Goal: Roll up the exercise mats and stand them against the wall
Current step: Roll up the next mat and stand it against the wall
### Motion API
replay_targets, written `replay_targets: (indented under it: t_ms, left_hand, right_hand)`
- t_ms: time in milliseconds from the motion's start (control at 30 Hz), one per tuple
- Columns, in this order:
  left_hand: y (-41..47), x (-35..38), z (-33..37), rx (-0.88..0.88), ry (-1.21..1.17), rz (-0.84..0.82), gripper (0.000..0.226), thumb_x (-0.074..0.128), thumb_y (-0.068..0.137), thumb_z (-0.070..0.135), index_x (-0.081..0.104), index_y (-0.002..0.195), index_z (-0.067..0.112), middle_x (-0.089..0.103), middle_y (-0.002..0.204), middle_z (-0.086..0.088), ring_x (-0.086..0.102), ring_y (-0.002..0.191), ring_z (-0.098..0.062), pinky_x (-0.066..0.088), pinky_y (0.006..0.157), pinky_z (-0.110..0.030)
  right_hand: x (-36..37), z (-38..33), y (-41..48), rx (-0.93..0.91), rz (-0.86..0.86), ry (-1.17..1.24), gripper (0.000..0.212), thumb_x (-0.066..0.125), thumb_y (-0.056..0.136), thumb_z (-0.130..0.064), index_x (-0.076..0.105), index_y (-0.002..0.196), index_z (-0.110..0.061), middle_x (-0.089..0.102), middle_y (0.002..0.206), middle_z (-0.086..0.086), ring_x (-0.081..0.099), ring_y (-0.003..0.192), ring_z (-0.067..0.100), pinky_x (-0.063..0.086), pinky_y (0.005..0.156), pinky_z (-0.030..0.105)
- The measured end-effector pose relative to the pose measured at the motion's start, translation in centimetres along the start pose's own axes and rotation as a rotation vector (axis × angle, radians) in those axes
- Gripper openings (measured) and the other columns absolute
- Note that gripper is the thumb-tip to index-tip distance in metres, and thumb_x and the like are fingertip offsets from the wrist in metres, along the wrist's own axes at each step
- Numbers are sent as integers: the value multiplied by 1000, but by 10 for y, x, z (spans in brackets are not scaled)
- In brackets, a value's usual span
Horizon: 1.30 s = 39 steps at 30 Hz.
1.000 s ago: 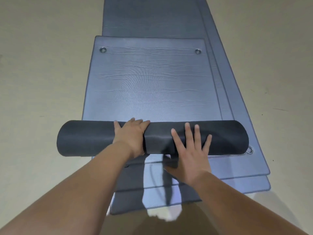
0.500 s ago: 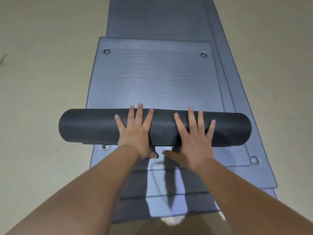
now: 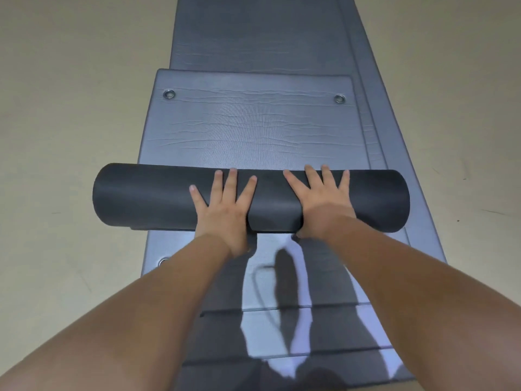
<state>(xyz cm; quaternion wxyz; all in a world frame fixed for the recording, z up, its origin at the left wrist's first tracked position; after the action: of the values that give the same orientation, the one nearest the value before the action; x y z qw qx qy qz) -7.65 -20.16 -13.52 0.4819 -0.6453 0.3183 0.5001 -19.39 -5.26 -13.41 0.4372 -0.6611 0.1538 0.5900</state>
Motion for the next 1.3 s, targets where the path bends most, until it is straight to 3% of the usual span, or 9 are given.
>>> replay_targets:
  t_ms: [133, 333, 533, 733, 833, 933, 1067, 1200, 1300]
  left_hand:
    - [19, -9, -5, 11, -3, 24, 113, 74, 81, 25, -9, 157, 38, 0, 168, -8, -3, 155, -33, 8, 113, -76]
    - [-11, -11, -10, 42, -12, 1, 98, 75, 81, 22, 14, 155, 44, 28, 161, -3, 18, 152, -29, 20, 111, -73]
    - [-67, 0, -2, 64, -57, -245, 87, 79, 73, 27, 29, 142, 46, 50, 133, 4, 42, 132, -24, 29, 105, -73]
    - [-75, -4, -1, 74, -95, -326, 88, 81, 68, 25, 36, 140, 47, 54, 128, 6, 46, 128, -24, 26, 103, -77]
    - [-57, -15, -6, 99, -142, -468, 98, 89, 60, 28, 39, 142, 45, 58, 121, 6, 54, 120, -28, 30, 102, -77]
    - [-48, -22, -9, 158, -153, -439, 108, 92, 59, 35, 32, 149, 46, 49, 142, 5, 46, 134, -28, 35, 103, -73]
    - [-68, -23, -10, 178, -152, -209, 104, 72, 71, 47, 12, 157, 45, 7, 168, -2, 3, 155, -34, 16, 111, -76]
    - [-93, -14, -6, 163, -95, 99, 99, 49, 67, 59, 26, 159, 29, 20, 167, -10, 8, 152, -44, 15, 107, -81]
    - [-90, 1, 1, 27, -81, 6, 124, 47, 64, 82, -13, 160, 31, -17, 169, -7, -18, 152, -42, 2, 108, -80]
  right_hand:
    - [-10, 3, 11, -38, -51, 34, 136, 89, 62, -58, -4, 161, -46, 22, 166, 5, 15, 154, 37, 7, 121, 70]
    - [-2, -11, -28, -75, -90, 99, 122, 85, 65, -56, 10, 161, -46, 41, 150, 0, 35, 140, 30, 17, 119, 69]
    - [15, -25, -85, -119, -295, 134, 123, 87, 60, -55, 13, 159, -49, 49, 141, -2, 44, 133, 28, 24, 115, 65]
    - [19, -38, -122, -25, -129, 191, 129, 76, 74, -64, -20, 158, -46, -15, 173, 6, -23, 157, 36, -11, 118, 74]
    - [20, -47, -150, -32, 182, 211, 117, 61, 75, -77, -8, 161, -41, -15, 172, 11, -21, 156, 41, -8, 118, 75]
    - [45, -51, -158, -21, 191, 188, 112, 48, 73, -88, -1, 163, -40, -6, 174, 12, -12, 158, 43, -5, 118, 76]
    - [49, -45, -137, 14, 118, 165, 118, 39, 71, -96, -25, 156, -45, -26, 170, 7, -32, 153, 38, -17, 115, 74]
    - [25, -34, -109, 12, 96, 190, 121, 34, 65, -102, -19, 158, -47, -24, 171, 2, -30, 154, 34, -18, 116, 71]
    - [14, -29, -97, 21, 98, 178, 125, 34, 61, -105, -22, 158, -48, -29, 170, 2, -34, 152, 35, -18, 115, 72]
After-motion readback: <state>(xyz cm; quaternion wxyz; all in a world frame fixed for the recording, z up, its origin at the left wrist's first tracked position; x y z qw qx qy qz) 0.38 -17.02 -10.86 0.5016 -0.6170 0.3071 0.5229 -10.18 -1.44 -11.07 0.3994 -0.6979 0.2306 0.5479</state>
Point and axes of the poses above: each hand's wrist, its own y-axis towards the middle knuckle, its own x-axis out of the palm, z = x × y, the point moved 7 cm from there along y, towards the middle knuckle
